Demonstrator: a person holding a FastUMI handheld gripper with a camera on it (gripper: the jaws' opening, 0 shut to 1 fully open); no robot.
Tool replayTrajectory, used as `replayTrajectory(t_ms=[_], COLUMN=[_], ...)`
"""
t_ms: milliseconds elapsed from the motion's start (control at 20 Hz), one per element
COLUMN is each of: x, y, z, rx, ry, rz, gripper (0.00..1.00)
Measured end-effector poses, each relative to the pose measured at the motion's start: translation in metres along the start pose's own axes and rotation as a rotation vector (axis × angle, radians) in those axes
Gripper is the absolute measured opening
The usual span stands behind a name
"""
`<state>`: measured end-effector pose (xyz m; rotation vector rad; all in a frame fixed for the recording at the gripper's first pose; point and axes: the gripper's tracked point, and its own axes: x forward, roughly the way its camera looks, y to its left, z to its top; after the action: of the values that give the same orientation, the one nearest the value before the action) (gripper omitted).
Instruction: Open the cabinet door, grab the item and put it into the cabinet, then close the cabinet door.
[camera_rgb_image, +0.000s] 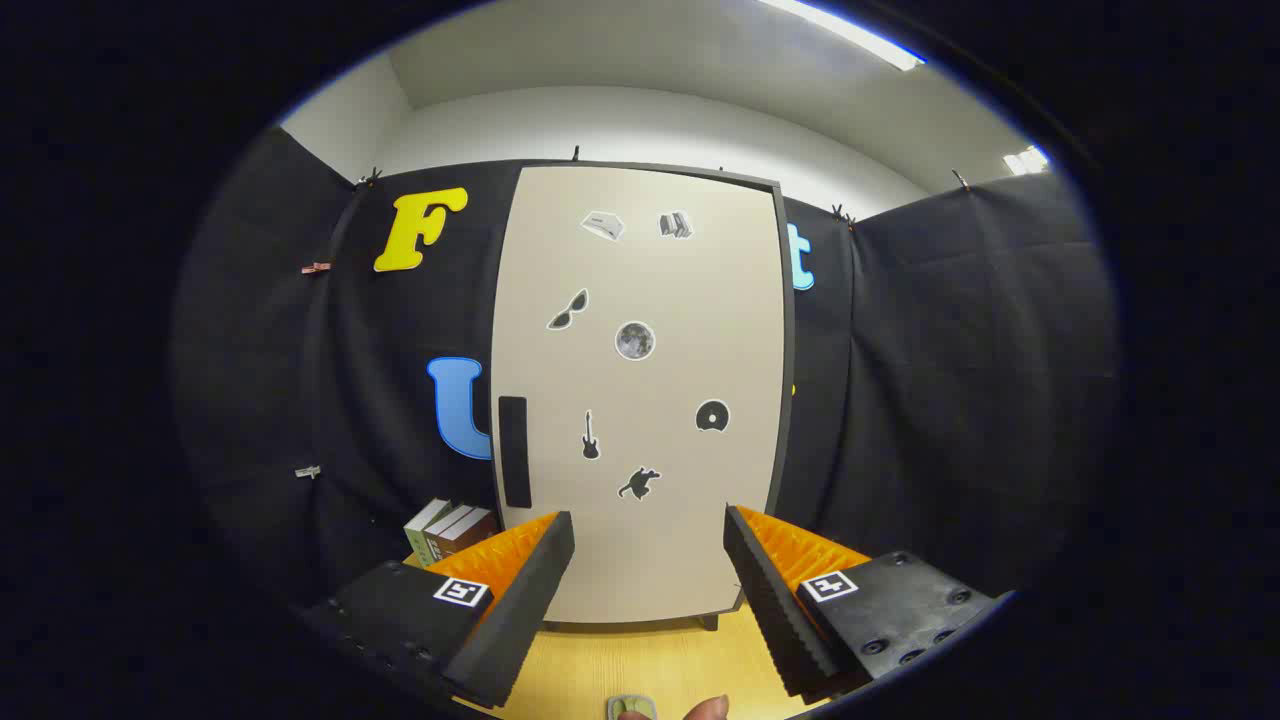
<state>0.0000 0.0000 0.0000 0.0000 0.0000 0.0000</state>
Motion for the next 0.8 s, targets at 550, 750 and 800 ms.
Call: replayTrajectory(t_ms=[550,750,800], x=[0.0018,-0.0001,-0.0003], y=[0.0025,0.0038,0.0034], z=[0.0037,0.0033,0.0028], rx=[0.003,0.003,0.005], ry=[-0.017,-0.018,-0.017], rz=[-0.004,-0.005,-0.006], gripper=[0.97,0.97,0.97])
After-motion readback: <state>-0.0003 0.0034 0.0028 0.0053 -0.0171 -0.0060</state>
